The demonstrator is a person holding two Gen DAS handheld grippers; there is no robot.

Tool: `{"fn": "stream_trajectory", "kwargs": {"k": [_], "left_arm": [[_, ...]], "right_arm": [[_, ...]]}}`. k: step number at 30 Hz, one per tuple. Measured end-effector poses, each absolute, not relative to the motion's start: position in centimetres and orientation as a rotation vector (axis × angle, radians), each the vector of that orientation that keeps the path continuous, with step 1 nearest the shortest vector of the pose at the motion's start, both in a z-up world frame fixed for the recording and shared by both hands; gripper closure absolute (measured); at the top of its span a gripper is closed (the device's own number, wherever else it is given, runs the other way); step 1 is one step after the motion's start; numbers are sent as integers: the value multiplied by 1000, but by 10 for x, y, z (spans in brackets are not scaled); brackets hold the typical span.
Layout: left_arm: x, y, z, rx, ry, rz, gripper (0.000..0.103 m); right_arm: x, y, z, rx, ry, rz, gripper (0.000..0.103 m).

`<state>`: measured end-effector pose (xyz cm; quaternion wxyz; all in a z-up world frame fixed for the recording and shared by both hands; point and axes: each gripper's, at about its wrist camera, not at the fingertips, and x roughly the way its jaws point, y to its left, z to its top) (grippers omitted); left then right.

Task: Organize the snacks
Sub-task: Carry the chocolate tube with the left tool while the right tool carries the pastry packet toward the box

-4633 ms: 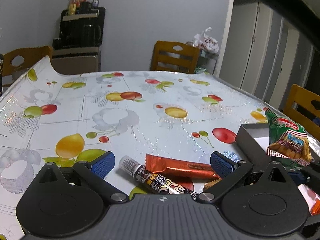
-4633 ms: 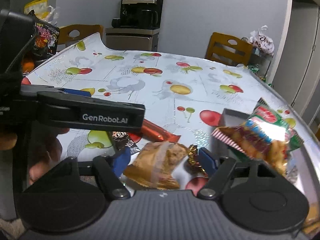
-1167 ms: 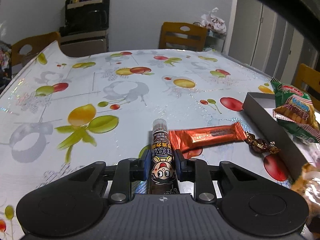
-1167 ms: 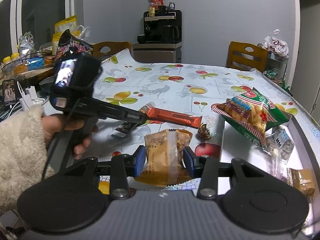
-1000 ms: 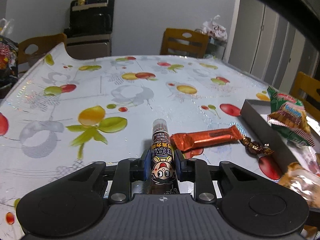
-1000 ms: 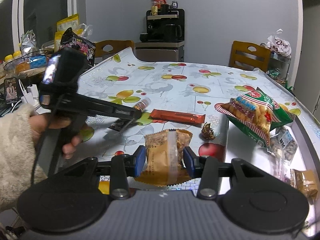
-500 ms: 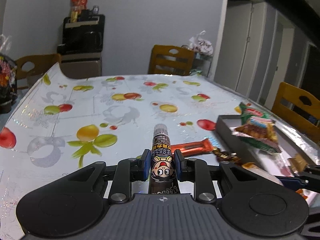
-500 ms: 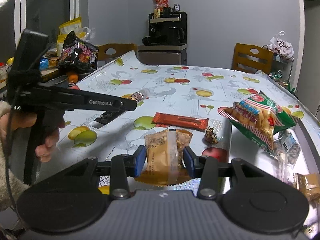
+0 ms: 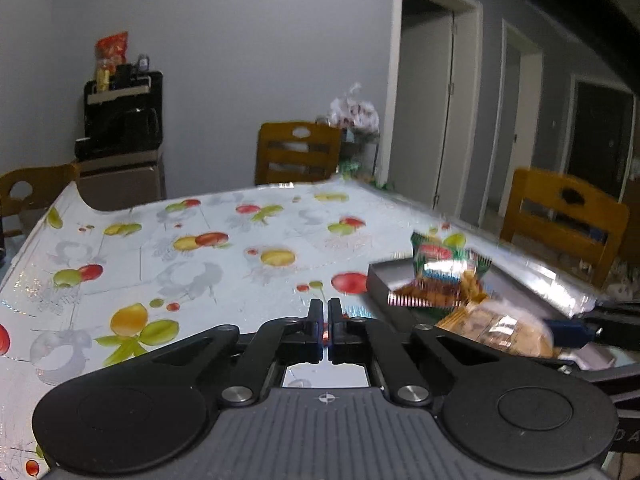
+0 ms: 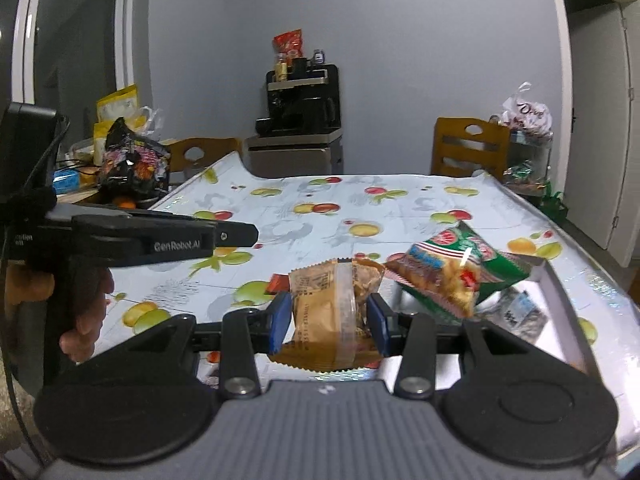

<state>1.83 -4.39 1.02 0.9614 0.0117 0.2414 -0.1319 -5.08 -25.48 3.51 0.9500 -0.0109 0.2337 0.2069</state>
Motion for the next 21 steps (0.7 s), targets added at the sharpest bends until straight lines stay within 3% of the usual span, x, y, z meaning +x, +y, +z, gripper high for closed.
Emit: {"fn": "stream_trajectory", "kwargs": {"k": [4, 6, 8, 14, 21], "left_arm": [[24, -45, -1, -3, 532, -266, 97], [23, -40, -3, -3, 553, -259, 85], [20, -35, -6, -7, 571, -242, 53], [7, -31, -24, -2, 643, -236, 48], [14, -27, -48, -34, 736, -186, 48]], "right_arm": [[-49, -265, 29, -6, 511, 406, 62], [-51, -268, 28, -10, 509, 401, 62], [-52, -273, 27, -11, 508, 398, 62], [-53, -274, 22, -2, 523, 410, 62], [-54, -266, 18, -16, 533, 432, 62]]}}
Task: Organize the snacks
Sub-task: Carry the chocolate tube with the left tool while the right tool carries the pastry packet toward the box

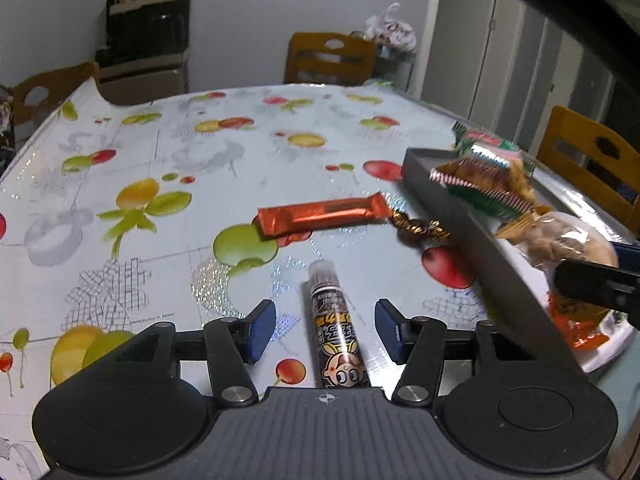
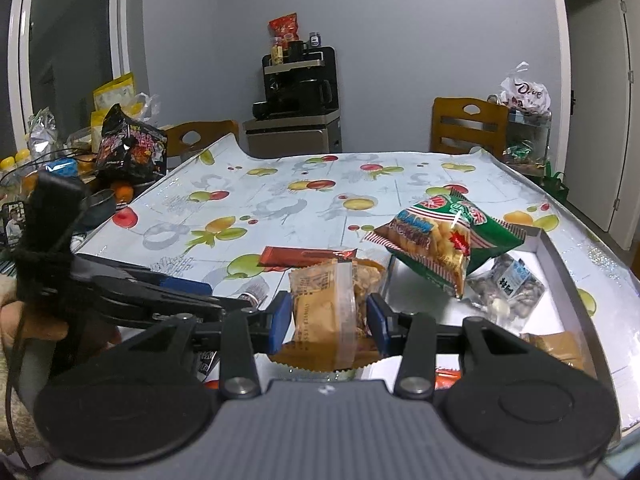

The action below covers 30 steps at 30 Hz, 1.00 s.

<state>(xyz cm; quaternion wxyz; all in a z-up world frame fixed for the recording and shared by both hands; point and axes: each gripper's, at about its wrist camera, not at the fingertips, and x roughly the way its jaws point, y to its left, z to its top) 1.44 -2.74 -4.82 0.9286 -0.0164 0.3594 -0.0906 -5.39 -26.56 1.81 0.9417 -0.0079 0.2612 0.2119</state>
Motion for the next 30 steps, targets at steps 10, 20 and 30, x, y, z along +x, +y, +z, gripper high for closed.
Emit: {"fn": "stream_trajectory", "kwargs": {"k": [10, 20, 30], "left_arm": [[21, -34, -60, -12, 765, -165, 48], [21, -42, -63, 55, 725, -154, 78], [12, -40, -52, 41, 676, -169, 79]], "right_arm": [[-51, -260, 14, -24, 550, 436, 62], [-49, -259, 11, -28, 553, 439, 62], [-49, -261, 12, -21, 548, 436, 62]]}}
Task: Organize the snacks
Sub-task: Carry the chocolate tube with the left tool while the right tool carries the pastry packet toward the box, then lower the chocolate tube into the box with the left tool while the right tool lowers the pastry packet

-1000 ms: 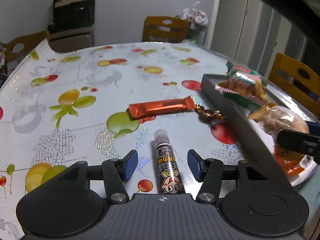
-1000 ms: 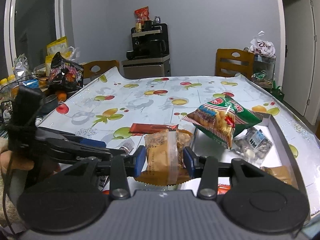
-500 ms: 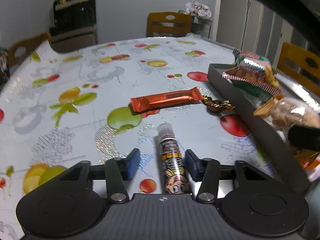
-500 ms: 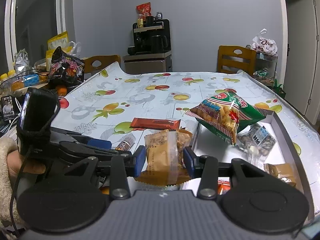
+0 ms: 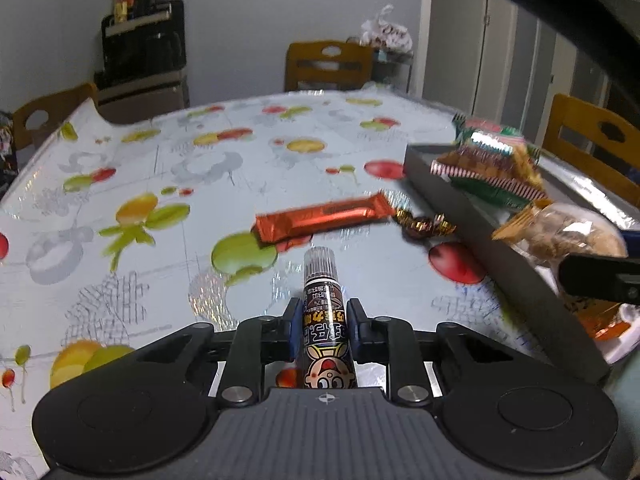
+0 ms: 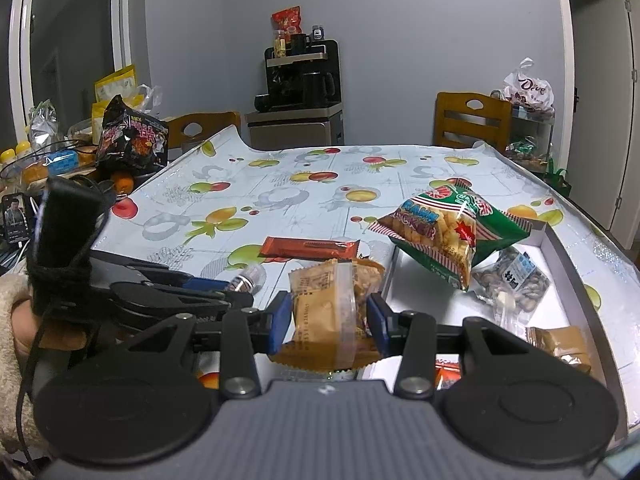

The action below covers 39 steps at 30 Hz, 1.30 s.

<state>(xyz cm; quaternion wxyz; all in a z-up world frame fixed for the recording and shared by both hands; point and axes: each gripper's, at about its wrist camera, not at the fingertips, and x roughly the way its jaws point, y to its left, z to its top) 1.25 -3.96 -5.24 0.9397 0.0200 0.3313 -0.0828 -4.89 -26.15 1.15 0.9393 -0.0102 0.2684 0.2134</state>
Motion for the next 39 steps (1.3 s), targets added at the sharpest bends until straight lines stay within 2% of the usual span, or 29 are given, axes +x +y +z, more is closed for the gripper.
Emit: {"fn": "stream_trajectory", "kwargs": {"k": [13, 25, 39], "left_arm": [[-8, -56, -4, 50, 482, -250, 79], [-12, -83, 25, 78, 386, -334, 79], [-2, -156, 19, 81, 442, -574, 79]], "right_arm": [[-53, -273, 23, -8, 501, 411, 62], [-60, -298, 35, 11, 457, 340, 62], [-70, -362, 23, 58, 495, 190, 62]]}}
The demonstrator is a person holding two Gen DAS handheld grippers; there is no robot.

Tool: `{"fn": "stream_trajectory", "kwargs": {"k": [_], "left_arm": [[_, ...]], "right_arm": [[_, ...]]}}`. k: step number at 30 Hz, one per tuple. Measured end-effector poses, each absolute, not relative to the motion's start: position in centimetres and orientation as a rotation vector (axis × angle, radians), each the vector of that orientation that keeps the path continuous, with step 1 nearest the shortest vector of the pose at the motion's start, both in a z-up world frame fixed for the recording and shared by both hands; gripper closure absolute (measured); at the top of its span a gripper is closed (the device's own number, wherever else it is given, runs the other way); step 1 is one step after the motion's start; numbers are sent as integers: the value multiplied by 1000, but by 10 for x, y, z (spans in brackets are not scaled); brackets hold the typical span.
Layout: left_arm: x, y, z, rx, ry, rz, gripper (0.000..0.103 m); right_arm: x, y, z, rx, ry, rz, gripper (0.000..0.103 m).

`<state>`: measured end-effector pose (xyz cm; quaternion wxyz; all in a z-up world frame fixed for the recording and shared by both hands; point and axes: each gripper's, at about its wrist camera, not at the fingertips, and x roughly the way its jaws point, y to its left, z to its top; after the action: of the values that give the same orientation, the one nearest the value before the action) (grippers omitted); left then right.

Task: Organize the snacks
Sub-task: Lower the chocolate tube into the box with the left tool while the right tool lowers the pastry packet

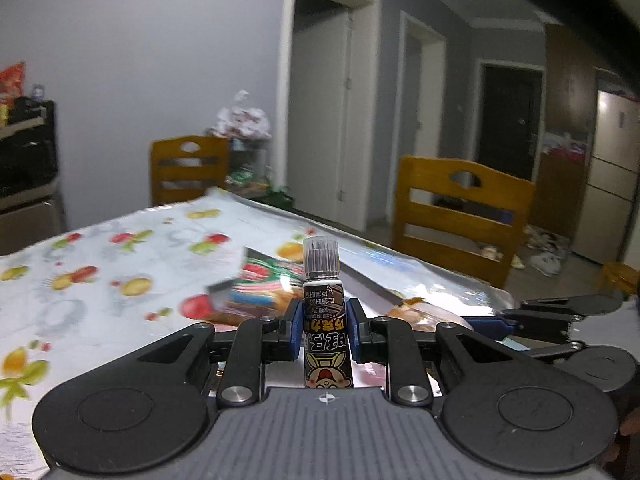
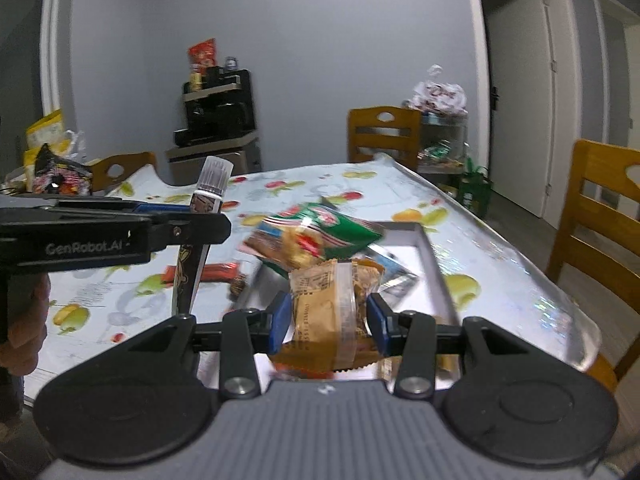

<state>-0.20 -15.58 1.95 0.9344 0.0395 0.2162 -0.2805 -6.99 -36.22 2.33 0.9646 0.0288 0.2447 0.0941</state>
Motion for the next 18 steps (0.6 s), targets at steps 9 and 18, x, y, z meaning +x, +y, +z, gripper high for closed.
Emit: {"fn": "stream_trajectory", "kwargs": {"k": [9, 18], "left_arm": [[9, -195, -16, 137, 572, -647, 79], [19, -212, -38, 216, 640, -594, 79]], "right_arm": [[-71, -399, 1, 90, 566, 124, 62], [-64, -407, -16, 95, 604, 117, 61]]}}
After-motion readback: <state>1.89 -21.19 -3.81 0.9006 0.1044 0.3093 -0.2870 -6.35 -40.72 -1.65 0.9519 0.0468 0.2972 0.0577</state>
